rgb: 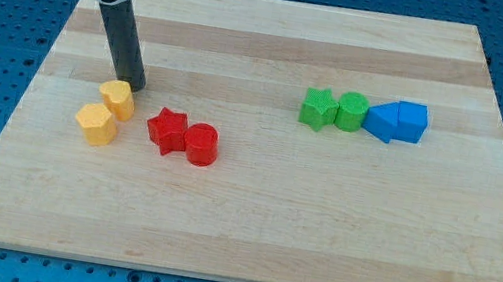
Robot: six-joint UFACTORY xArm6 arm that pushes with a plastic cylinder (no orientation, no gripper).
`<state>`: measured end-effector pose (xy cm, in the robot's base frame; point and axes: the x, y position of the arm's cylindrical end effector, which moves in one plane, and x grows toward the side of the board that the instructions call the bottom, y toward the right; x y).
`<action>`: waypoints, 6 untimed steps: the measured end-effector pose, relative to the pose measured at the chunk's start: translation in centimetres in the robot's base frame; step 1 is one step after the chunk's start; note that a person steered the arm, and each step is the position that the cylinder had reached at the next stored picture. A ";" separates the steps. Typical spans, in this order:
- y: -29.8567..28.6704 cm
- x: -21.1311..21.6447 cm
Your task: Move the blue blocks a bit up
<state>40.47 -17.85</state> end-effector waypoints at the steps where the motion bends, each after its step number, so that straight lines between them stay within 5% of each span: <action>1: 0.0 0.5; 3: 0.7 0.6; 6: 17.4 3.3</action>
<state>43.77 -0.48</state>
